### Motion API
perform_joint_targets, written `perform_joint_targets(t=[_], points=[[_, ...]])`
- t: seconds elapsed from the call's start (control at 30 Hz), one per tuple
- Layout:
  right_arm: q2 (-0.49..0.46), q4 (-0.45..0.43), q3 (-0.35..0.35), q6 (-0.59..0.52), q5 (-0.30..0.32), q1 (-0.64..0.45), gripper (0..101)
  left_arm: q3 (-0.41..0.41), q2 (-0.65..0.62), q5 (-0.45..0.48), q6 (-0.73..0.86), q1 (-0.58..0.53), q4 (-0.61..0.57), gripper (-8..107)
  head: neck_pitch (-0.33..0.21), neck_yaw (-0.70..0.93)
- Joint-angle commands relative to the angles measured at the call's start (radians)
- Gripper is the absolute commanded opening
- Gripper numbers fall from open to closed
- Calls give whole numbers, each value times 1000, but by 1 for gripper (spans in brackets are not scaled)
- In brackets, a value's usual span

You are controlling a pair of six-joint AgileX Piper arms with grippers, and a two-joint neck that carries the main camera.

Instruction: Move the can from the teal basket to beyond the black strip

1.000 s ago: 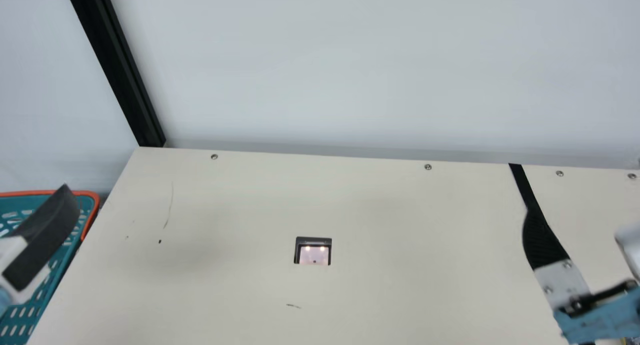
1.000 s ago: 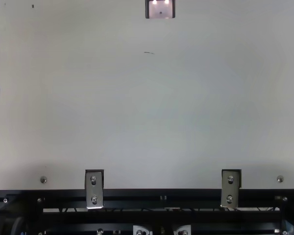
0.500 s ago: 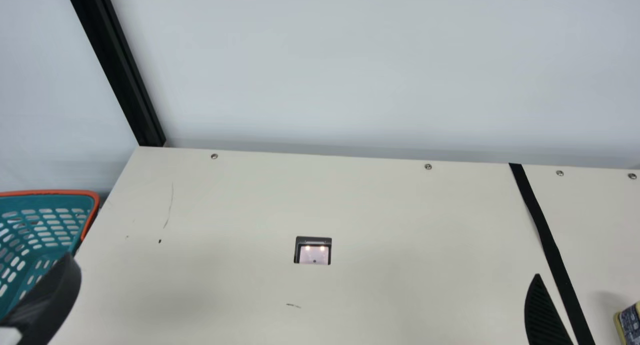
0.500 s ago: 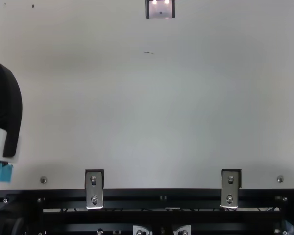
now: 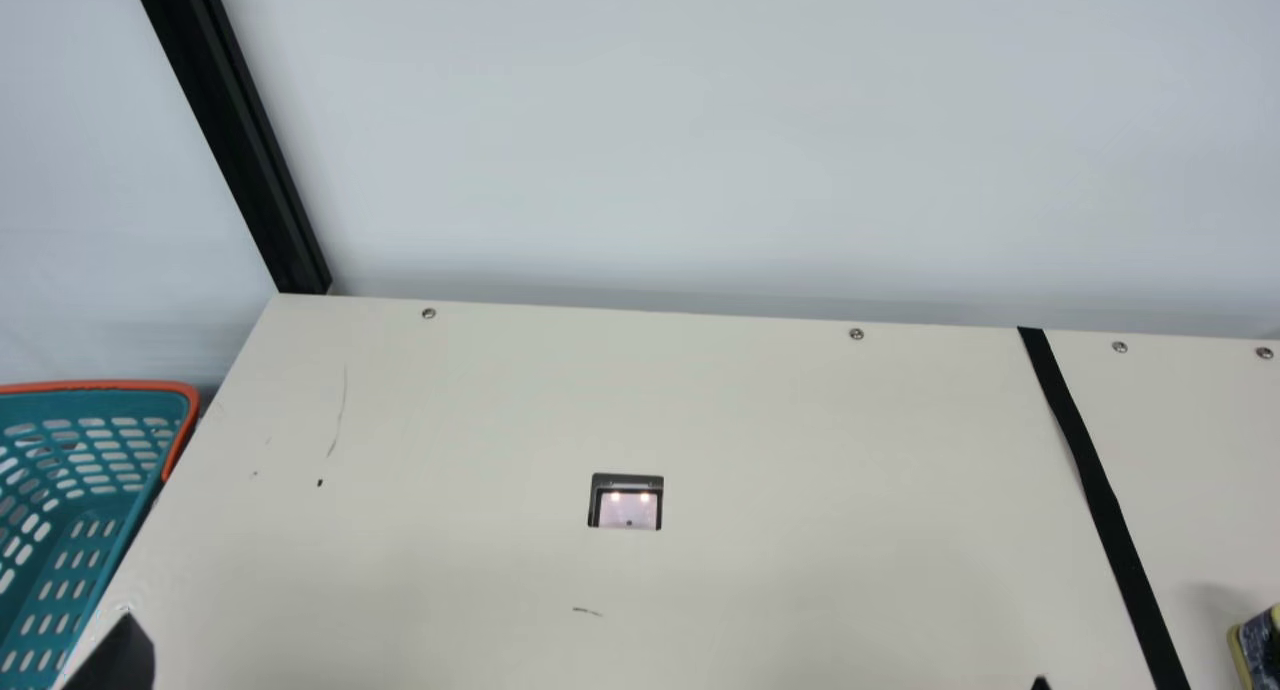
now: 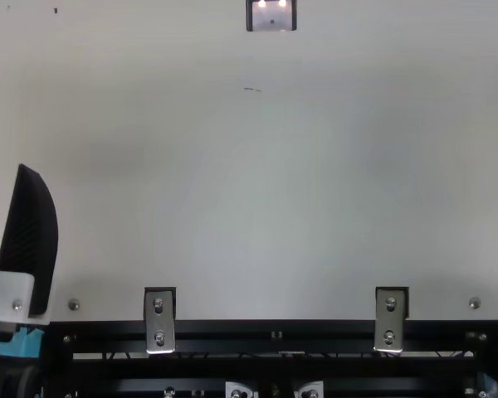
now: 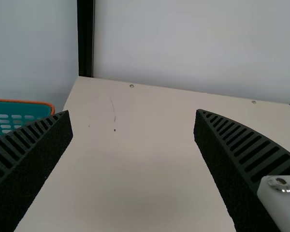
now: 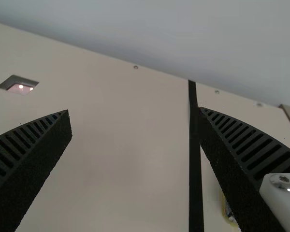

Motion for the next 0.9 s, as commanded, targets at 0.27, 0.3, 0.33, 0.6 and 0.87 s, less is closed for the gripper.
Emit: perform_joint_targets(t=[0.27,0.3,0.33,0.6,0.87], points=[[-140,167,74,-159,188,-117,101,58,-113,141,142,100,-125,90,-2,9],[-152,184,84,-175,199,-130,101,69,-113,141,159,107,-132,90,-2,9],[-165,204,95,-194,212,-143,101,59,-113,138,129,100,-119,90,-2,9],[-166,200,97,-195,221,-144,101,69,-113,138,159,107,-129,90,-2,9],[-166,200,97,-195,220,-144,101,69,-113,138,159,107,-129,90,-2,9]])
